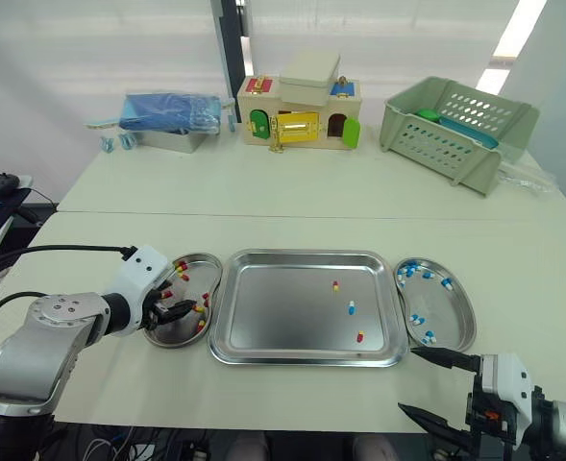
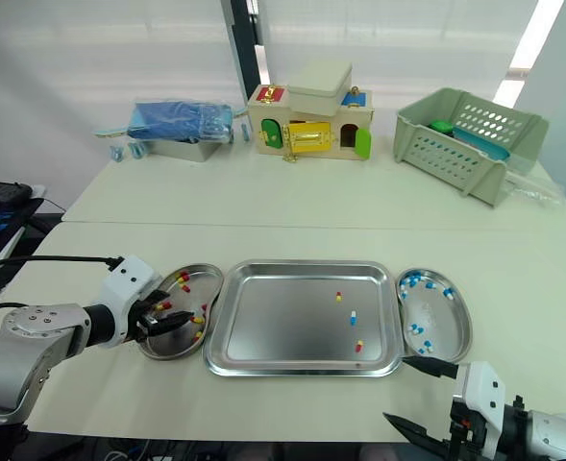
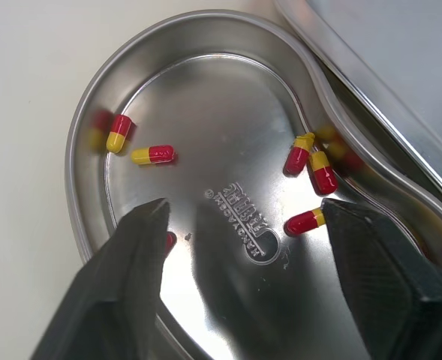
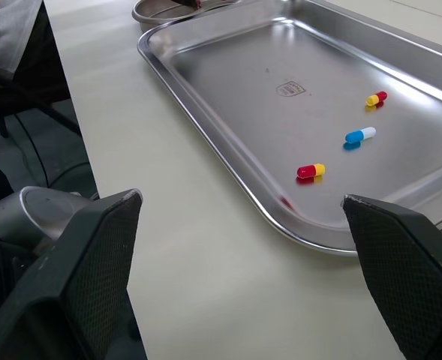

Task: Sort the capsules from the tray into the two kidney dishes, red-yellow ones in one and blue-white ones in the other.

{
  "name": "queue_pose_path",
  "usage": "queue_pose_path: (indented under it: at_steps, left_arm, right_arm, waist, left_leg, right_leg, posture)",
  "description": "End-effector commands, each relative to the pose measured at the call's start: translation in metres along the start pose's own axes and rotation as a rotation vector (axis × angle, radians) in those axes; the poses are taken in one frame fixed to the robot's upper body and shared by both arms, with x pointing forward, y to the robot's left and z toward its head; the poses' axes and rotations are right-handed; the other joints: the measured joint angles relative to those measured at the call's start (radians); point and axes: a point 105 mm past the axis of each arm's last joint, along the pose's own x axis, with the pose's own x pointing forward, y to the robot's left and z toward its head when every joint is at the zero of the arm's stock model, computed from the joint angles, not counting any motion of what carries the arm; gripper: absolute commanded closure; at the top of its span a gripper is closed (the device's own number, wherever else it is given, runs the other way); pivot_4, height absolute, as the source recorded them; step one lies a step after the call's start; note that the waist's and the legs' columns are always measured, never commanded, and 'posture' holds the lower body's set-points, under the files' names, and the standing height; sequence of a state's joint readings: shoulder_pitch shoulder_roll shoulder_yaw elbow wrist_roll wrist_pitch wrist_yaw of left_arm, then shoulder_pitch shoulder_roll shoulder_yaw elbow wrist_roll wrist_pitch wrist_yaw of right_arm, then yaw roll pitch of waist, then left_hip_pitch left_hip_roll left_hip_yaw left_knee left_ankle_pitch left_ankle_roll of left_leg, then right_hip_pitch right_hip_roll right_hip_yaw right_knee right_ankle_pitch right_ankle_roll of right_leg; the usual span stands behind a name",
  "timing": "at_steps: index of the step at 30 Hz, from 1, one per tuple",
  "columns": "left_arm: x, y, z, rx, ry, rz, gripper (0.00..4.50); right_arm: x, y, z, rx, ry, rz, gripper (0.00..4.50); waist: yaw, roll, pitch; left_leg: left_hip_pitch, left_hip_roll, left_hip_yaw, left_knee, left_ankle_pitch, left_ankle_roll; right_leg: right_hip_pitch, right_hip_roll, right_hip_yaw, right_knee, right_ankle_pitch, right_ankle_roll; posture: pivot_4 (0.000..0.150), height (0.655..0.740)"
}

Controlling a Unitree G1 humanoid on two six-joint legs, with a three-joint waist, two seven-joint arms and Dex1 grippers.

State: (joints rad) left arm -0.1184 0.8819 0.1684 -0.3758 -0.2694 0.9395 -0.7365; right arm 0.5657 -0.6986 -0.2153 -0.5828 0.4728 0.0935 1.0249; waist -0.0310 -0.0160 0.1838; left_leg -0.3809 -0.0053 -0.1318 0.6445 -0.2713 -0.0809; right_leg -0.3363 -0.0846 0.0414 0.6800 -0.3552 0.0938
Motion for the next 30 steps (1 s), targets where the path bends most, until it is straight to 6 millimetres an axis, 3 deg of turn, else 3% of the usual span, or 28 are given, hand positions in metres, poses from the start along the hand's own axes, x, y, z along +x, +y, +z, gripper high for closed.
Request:
queue_pose_path:
  at_steps: [1,9,15,22,30]
  left_arm:
    - [-0.004,0.004,0.005,0.027,-0.017,0.003,0.05]
    - [-0.021,0.008,0.012,-0.043,-0.124,-0.099,0.05]
    - [-0.074,0.053,-0.017,-0.049,-0.100,-0.077,0.05]
    - [-0.094,0.083,-0.045,0.005,-0.036,0.012,0.05]
    - [-0.107,0.088,-0.063,0.001,-0.019,0.056,0.05]
  right_arm:
    - [-0.002,0.000,0.008,-0.031,-0.025,-0.003,0.00]
    - [-0.014,-0.013,0.020,0.002,-0.033,-0.068,0.00]
    - [-0.056,-0.037,0.025,0.096,0.099,-0.096,0.00]
    - [-0.092,-0.087,0.021,0.069,0.229,-0.209,0.00]
    - [-0.097,-0.116,0.015,0.048,0.283,-0.233,0.00]
  waist:
    - [0.000,0.000,0.000]
    - [-0.001,0.000,0.000]
    - [-0.008,0.000,0.000]
    - [-0.002,-0.001,0.000]
    - [-0.004,-0.001,0.001]
  left_leg:
    - [0.000,0.000,0.000,0.000,0.000,0.000]
    - [0.000,0.000,0.000,0.000,0.000,0.000]
    - [0.000,0.001,0.000,-0.001,0.000,0.000]
    - [0.001,0.000,0.002,-0.001,0.000,0.000]
    - [0.000,0.001,0.002,-0.001,0.000,0.000]
  right_leg:
    - [0.000,0.000,0.000,0.000,0.000,0.000]
    - [0.000,0.000,0.000,0.000,0.000,0.000]
    - [0.000,0.000,0.000,0.000,0.000,-0.001]
    - [0.000,0.000,0.001,0.000,0.000,-0.001]
    - [-0.001,0.000,0.001,0.000,0.000,0.000]
  posture:
    - [0.150,0.7400]
    - [0.150,0.7400]
    - [0.150,0.7400]
    - [0.150,0.7400]
    - [0.150,0.7400]
